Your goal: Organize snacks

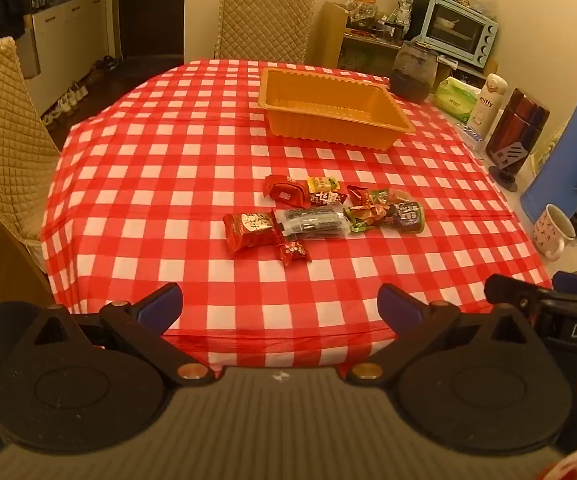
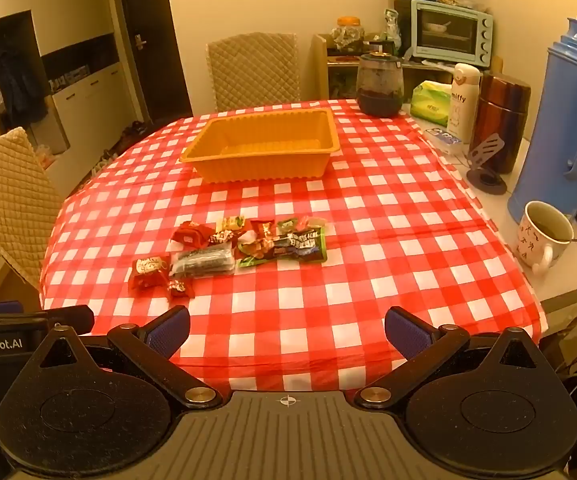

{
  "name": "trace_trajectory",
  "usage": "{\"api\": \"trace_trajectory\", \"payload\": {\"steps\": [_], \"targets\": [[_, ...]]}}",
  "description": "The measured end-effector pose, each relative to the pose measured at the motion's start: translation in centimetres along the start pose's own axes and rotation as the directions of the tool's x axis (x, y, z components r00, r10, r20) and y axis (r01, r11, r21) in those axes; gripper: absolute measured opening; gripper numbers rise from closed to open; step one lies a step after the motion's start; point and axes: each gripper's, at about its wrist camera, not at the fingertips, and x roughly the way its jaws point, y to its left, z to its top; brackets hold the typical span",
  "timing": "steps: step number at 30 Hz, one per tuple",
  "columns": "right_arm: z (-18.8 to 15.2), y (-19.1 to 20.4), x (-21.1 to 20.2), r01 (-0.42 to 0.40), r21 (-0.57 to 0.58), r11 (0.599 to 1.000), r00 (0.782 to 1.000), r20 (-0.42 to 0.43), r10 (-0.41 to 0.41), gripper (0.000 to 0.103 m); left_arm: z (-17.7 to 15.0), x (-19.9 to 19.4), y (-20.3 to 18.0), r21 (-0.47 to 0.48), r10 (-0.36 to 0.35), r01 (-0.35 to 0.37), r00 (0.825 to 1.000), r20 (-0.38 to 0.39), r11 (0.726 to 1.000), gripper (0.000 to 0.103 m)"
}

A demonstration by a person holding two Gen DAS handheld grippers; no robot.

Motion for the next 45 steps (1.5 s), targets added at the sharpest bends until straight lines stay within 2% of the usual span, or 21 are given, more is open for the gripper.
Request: {"api": "trace_trajectory", "payload": {"steps": [3,6,45], "targets": [[-0.1,0.0,0.1,0.005,-0.002,1.000,1.000,-0.008,-0.005,0.103,0.0,0.1,0.9,-0.007,-0.009,0.009,1.000,-0.014,1.000,0.103],[-0.1,-0.1,0.2,0.002,-0.001,1.000,1.000,-0.010,-0.002,0.103,-0.2,0.2,-0.1,0.027,0.022,-0.022,1.000,-0.007,0.999,0.103],[-0.5,-0.4,0.5,0.000,0.013,1.000,1.000,-0.017,0.001,0.103,0.0,0.3,-0.5,0.029,0.005,-0.004,1.000,-0.013,1.000,0.103]]}}
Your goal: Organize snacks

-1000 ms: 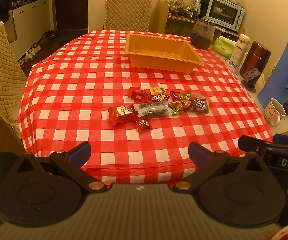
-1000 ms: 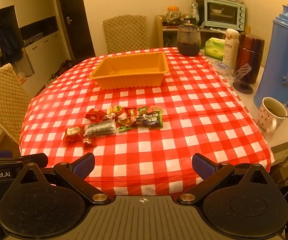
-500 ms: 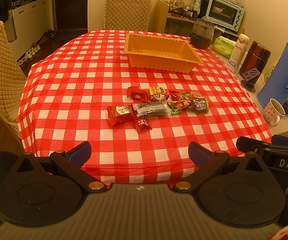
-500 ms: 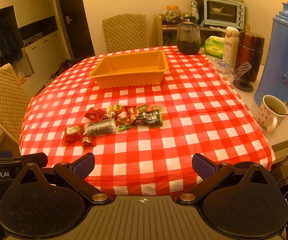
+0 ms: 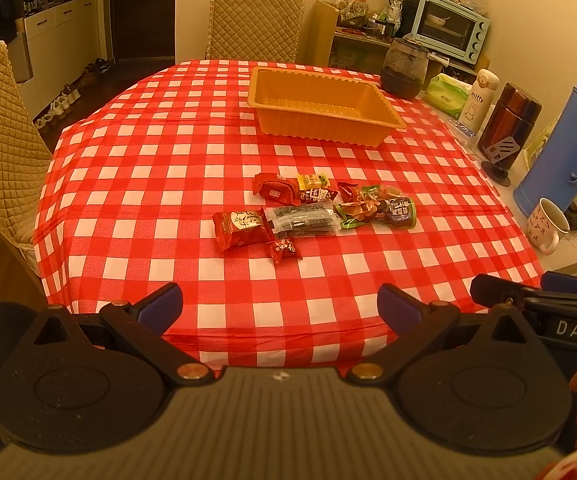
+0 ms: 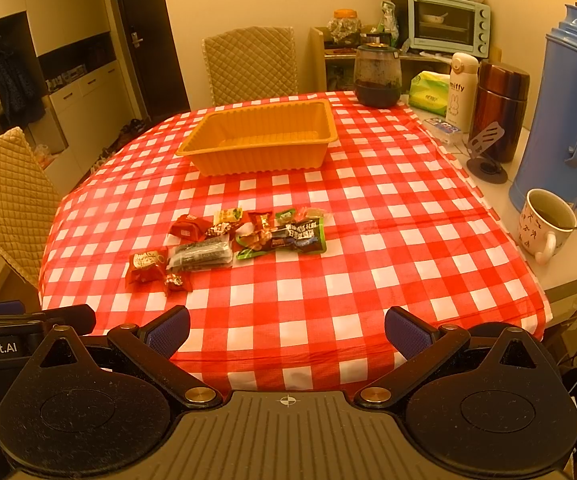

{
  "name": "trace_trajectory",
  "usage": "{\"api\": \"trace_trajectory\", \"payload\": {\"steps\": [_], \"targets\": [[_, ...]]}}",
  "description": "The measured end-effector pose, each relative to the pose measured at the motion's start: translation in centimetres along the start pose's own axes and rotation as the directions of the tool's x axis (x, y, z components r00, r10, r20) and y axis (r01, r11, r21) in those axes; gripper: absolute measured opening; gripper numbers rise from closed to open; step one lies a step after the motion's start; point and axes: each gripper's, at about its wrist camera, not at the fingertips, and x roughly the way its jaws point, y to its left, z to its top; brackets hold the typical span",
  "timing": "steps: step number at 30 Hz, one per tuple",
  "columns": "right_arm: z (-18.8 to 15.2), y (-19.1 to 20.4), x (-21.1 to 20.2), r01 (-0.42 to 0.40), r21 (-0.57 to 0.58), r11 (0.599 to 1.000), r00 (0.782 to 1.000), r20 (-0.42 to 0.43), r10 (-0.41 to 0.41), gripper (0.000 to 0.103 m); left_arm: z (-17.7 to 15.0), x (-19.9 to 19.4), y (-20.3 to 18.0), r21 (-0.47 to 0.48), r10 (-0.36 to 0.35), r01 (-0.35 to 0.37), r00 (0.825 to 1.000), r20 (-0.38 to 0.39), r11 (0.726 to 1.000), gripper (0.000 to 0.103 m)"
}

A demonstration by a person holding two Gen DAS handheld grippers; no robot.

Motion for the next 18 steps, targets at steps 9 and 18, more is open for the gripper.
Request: {"api": "trace_trajectory", "payload": {"steps": [9,18], "targets": [[-0.08,0.02,0.11,0.001,0.001,1.000,1.000,0.000,-0.001,0.103,-0.02,0.00,0.00,-0.001,-0.001,0.001,1.000,0.000,1.000,0.103],[-0.08,0.01,0.12,0.000,0.001,1.000,1.000,-0.001,0.000,0.103,-0.01,-0.02,-0.04,-0.001,-0.001,0.001,1.000,0.000,1.000,0.103]]}}
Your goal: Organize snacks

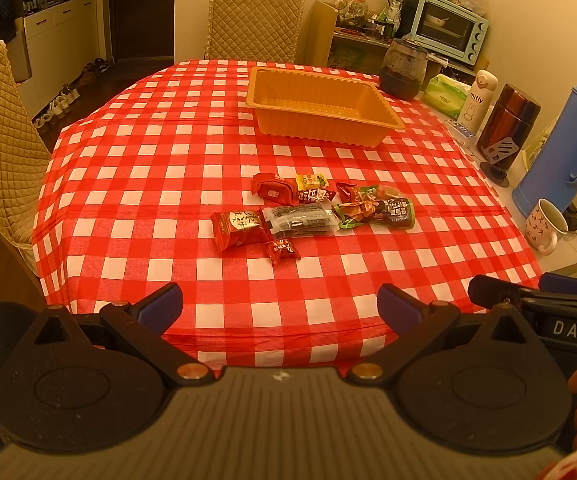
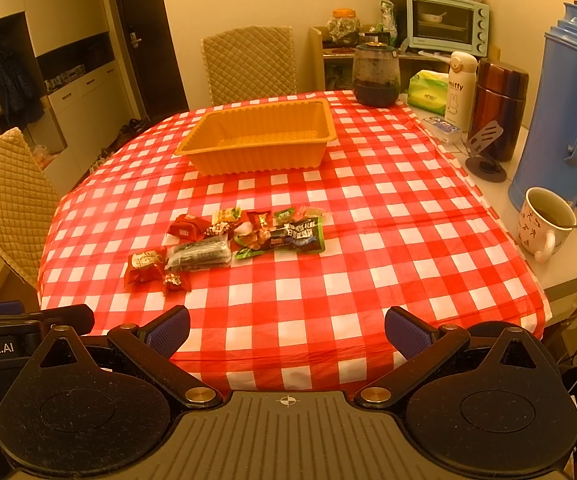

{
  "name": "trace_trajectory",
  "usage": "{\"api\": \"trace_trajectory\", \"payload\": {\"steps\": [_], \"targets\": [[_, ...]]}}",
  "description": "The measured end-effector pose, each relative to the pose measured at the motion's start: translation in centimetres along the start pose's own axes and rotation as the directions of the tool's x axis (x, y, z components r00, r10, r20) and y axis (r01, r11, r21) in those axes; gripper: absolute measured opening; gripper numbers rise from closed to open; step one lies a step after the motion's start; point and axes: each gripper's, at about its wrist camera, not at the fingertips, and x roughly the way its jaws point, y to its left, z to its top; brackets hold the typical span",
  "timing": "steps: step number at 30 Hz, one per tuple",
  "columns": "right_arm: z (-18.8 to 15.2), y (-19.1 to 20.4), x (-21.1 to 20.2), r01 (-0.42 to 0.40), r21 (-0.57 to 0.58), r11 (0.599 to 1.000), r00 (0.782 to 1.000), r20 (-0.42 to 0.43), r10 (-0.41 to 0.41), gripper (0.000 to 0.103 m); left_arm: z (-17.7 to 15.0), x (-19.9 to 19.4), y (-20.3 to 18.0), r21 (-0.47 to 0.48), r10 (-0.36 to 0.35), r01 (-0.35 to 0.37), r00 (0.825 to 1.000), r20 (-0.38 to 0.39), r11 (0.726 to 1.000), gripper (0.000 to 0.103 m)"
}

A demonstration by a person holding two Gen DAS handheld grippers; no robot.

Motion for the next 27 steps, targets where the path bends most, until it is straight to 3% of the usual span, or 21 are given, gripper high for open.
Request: {"api": "trace_trajectory", "payload": {"steps": [27], "targets": [[-0.15,-0.11,0.20,0.000,0.003,1.000,1.000,-0.001,0.000,0.103,-0.03,-0.02,-0.04,-0.001,0.000,0.000,1.000,0.001,1.000,0.103]]}}
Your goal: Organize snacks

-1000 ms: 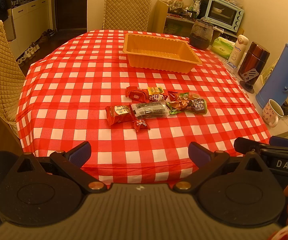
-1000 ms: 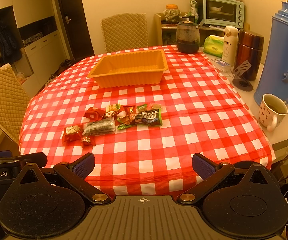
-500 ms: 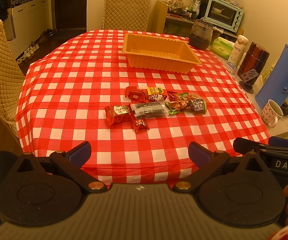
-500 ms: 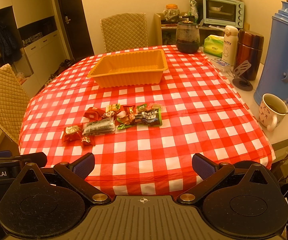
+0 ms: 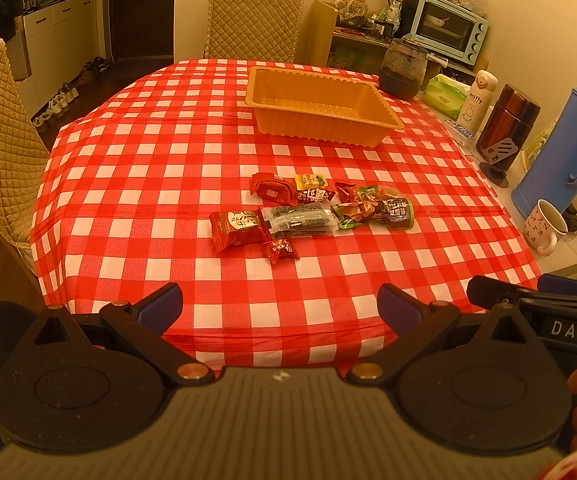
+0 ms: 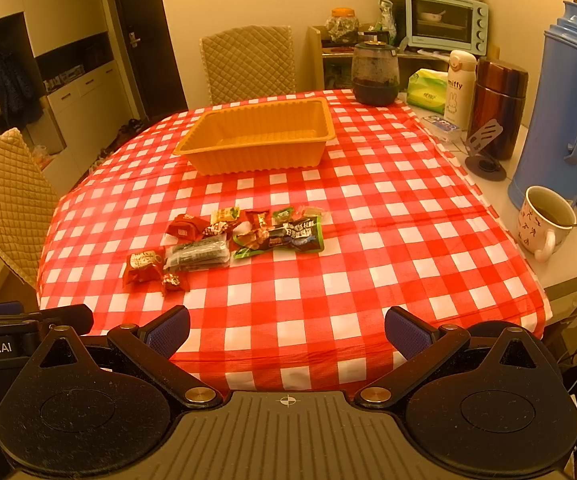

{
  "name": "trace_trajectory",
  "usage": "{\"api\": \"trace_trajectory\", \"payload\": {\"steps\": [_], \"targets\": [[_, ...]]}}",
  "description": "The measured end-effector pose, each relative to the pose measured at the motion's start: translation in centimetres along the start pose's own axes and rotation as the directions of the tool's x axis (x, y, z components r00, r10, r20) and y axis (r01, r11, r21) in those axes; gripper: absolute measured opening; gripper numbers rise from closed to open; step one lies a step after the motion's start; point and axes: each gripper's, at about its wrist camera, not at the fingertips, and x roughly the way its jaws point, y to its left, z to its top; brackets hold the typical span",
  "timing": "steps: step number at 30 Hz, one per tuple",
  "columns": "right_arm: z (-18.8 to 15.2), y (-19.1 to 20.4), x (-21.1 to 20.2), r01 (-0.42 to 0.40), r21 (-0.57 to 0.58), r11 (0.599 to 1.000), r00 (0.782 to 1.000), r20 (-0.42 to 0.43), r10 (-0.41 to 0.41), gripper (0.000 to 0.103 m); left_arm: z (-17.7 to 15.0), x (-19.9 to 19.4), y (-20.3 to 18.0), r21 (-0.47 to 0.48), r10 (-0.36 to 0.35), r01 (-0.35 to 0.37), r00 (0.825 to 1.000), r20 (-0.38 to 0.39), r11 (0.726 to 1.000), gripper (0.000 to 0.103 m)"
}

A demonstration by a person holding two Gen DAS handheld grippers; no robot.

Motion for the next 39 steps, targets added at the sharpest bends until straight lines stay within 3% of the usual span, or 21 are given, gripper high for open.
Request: {"api": "trace_trajectory", "payload": {"steps": [11,23,27,29,33,39], "targets": [[0.1,-0.7,0.8,0.000,0.026,1.000,1.000,0.023,-0.001,0.103,0.0,0.6,-0.2,-0.010,-0.013,0.013,1.000,-0.010,1.000,0.103],[0.5,-1.6,4.5,-0.005,0.054,0.999,1.000,0.030,0.003,0.102,0.6,5.3,0.9,-0.041,-0.033,0.030,0.997,-0.063,0.999,0.102],[0.5,-2.2,6.0,-0.006,0.060,0.998,1.000,0.025,0.004,0.102,1.0,7.2,1.3,-0.024,-0.029,0.028,0.998,-0.057,0.999,0.096],[0.5,-2.4,6.8,-0.009,0.064,0.998,1.000,0.017,0.008,0.102,1.4,8.2,1.6,0.002,-0.012,0.013,0.999,-0.053,1.000,0.095],[0.4,-2.6,8.7,-0.032,0.072,0.997,0.999,-0.017,0.033,0.086,2.8,10.3,2.0,0.132,0.008,-0.002,0.999,-0.049,0.991,0.088],[0.5,-2.0,11.0,-0.068,0.065,0.996,0.996,-0.045,0.071,0.083,4.2,13.3,2.5,0.377,0.003,0.014,0.999,-0.046,0.926,0.082]]}}
